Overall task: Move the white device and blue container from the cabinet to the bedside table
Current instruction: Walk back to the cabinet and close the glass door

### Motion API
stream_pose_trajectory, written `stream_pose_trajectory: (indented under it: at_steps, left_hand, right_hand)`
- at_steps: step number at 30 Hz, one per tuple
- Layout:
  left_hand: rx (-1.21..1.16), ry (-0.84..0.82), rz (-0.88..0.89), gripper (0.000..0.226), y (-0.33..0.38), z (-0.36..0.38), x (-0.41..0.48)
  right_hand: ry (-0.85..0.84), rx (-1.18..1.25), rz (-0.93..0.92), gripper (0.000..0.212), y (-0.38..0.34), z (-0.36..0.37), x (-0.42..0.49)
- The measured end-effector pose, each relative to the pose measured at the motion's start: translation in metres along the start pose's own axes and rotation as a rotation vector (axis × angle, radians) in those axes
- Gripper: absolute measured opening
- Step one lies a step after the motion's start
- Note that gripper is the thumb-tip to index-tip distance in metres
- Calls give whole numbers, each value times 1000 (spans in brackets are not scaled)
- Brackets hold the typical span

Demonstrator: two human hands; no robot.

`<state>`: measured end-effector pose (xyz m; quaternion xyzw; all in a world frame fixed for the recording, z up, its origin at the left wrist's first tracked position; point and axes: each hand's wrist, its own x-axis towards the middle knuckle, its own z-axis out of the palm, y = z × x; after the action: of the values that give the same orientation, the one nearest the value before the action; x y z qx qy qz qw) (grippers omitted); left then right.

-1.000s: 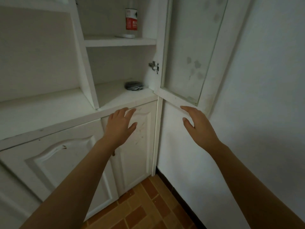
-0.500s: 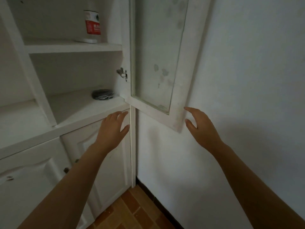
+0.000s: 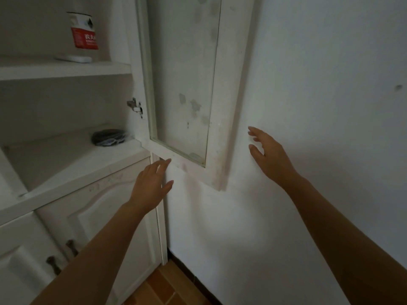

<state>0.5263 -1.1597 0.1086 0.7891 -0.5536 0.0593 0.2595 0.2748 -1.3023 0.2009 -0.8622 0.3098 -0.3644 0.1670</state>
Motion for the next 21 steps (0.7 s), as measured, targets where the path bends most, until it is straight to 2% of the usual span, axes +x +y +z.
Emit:
stream_pose_trajectory:
  at_steps: [7,21]
  left_hand:
    - [38,-72,-34,68,-14,14,10]
    - [13,-55,-67,68,-21,16,-8]
  right_hand:
    - [-114,162,-8,52,-14,3,50]
    - [-58,261,-45,53,-24,2,56]
